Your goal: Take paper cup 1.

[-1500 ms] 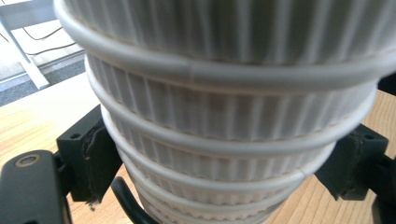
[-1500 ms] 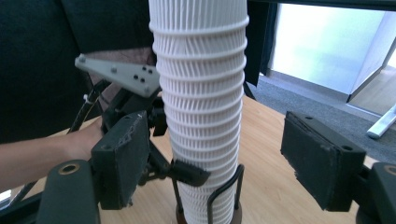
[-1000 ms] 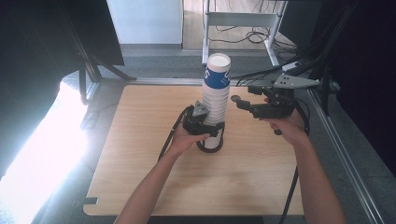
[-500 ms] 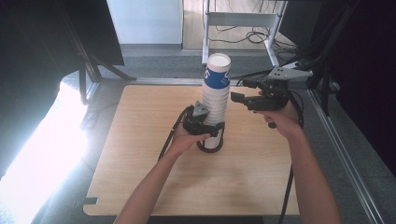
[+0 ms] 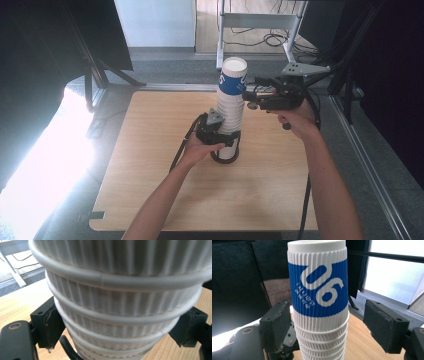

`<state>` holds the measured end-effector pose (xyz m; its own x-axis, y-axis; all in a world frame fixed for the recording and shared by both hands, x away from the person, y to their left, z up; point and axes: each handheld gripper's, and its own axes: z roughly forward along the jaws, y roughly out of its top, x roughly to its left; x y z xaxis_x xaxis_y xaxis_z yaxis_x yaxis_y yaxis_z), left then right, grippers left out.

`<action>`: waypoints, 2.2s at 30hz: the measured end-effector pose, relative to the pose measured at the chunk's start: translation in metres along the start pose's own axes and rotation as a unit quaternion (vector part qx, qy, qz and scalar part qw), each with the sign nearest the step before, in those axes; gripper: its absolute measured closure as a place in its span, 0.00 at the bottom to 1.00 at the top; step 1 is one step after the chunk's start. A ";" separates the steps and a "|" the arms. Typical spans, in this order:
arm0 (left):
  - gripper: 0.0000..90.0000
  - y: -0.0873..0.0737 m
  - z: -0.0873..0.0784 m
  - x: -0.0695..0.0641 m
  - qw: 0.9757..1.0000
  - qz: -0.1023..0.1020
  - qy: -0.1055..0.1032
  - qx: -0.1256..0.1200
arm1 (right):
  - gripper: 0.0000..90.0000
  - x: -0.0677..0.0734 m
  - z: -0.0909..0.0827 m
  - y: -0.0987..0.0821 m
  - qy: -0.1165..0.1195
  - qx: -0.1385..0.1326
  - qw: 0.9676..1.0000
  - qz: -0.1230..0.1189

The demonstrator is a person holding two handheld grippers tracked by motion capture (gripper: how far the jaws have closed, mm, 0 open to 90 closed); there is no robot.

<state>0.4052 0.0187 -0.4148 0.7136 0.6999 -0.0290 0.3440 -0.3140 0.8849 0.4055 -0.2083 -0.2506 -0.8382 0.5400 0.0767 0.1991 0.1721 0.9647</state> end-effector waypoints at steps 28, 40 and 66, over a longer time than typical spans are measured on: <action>0.15 0.000 0.000 0.000 1.000 0.002 -0.002 -0.001 | 0.18 -0.003 0.037 0.018 0.026 0.005 1.000 0.003; 0.15 0.000 0.000 0.001 1.000 0.003 -0.002 0.002 | 0.23 0.000 0.050 0.027 0.029 0.005 1.000 -0.003; 0.15 0.000 0.000 0.000 1.000 0.004 -0.002 0.003 | 0.29 0.005 0.038 0.042 0.019 -0.029 0.999 -0.003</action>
<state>0.4055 0.0183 -0.4145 0.7193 0.6943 -0.0236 0.3412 -0.3236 0.8825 0.4288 -0.1671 -0.2197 -0.8578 0.5078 0.0799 0.1653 0.1255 0.9782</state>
